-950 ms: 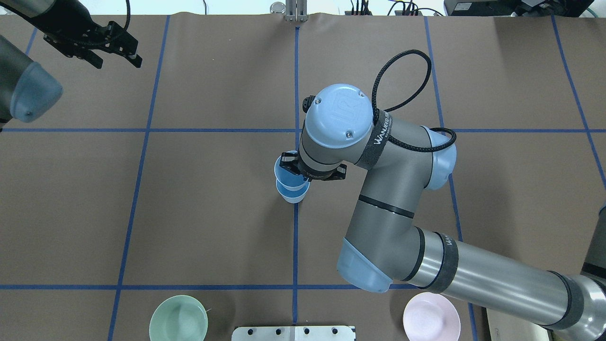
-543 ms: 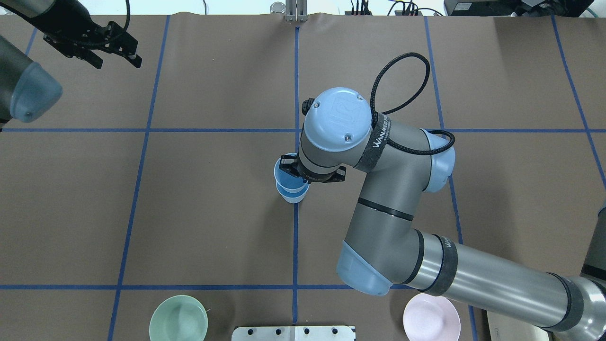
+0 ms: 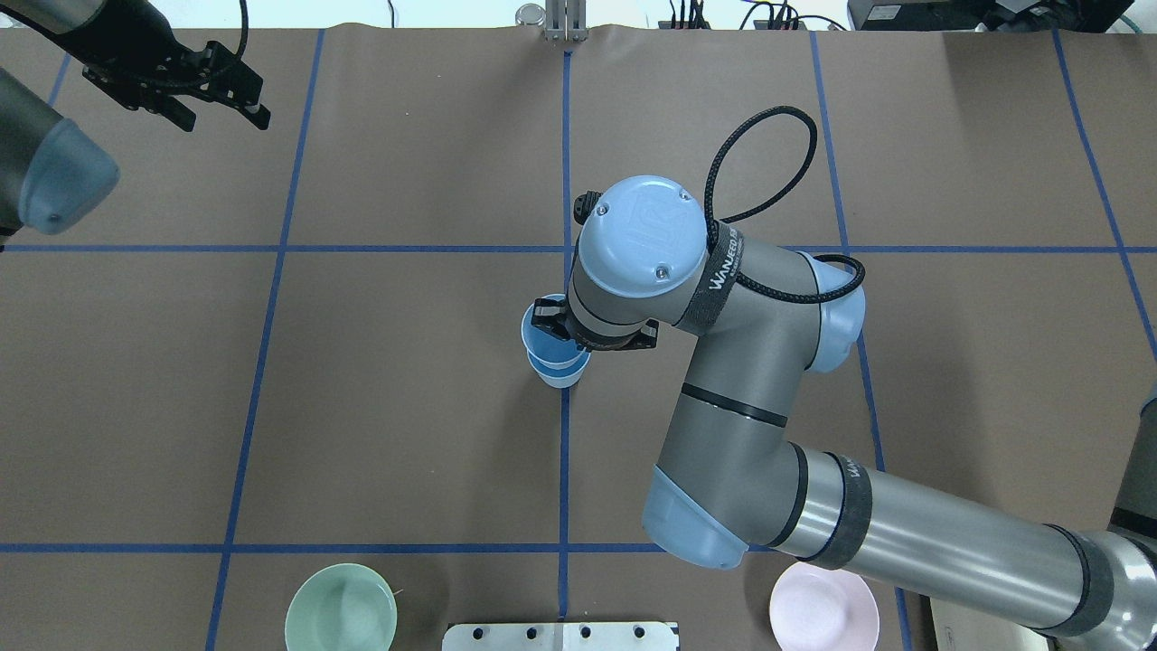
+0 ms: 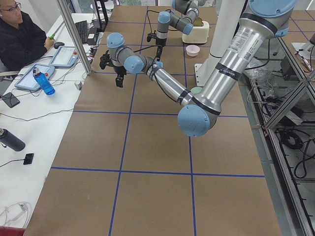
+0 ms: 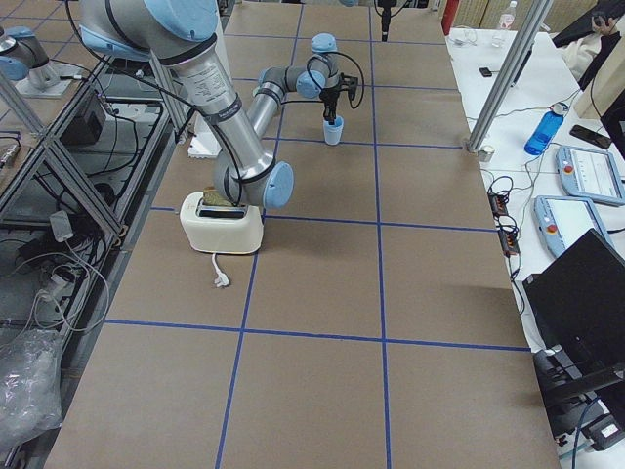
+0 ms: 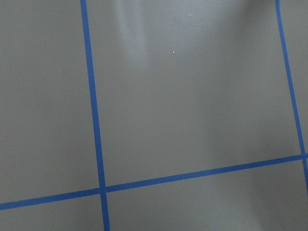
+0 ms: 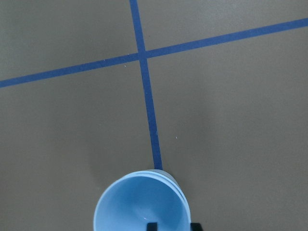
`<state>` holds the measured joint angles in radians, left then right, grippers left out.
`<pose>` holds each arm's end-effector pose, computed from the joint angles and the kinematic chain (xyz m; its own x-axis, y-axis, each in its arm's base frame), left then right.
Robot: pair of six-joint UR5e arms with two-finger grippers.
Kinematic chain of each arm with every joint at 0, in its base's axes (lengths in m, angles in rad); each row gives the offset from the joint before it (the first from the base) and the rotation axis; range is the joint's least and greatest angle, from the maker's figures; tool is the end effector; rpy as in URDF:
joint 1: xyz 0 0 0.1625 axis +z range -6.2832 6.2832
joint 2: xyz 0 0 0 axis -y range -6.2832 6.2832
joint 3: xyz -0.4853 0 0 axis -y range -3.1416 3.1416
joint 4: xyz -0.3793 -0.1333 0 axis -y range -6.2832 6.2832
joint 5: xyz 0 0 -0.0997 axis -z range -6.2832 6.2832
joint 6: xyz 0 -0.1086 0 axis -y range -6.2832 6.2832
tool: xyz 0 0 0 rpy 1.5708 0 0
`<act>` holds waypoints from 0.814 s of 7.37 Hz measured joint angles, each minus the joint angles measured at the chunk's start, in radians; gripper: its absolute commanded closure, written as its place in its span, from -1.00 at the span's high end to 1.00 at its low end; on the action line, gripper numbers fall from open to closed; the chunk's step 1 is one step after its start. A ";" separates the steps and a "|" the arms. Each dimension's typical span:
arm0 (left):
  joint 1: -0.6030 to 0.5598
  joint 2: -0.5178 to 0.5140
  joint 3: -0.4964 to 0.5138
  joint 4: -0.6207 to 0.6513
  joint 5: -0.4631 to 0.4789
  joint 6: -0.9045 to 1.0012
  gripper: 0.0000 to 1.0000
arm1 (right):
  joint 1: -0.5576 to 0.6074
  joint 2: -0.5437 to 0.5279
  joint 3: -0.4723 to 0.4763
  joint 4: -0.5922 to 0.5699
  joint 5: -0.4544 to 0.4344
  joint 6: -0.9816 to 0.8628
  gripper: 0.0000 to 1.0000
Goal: Stack blue cups with both arms
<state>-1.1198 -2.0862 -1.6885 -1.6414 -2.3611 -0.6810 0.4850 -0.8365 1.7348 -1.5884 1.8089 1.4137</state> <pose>0.2417 -0.6279 0.3541 0.5455 0.1278 -0.8283 0.0143 0.9867 0.1616 -0.5747 -0.4246 0.2163 0.6020 0.1454 0.7852 -0.2004 0.9793 -0.0276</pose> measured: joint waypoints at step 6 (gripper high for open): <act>-0.164 0.159 0.004 0.003 -0.067 0.345 0.95 | 0.399 -0.158 0.028 0.010 0.312 -0.450 1.00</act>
<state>-1.2838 -1.9270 -1.6844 -1.6379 -2.4279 -0.3365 0.8836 -0.9942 1.7628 -1.5781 2.1204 0.9641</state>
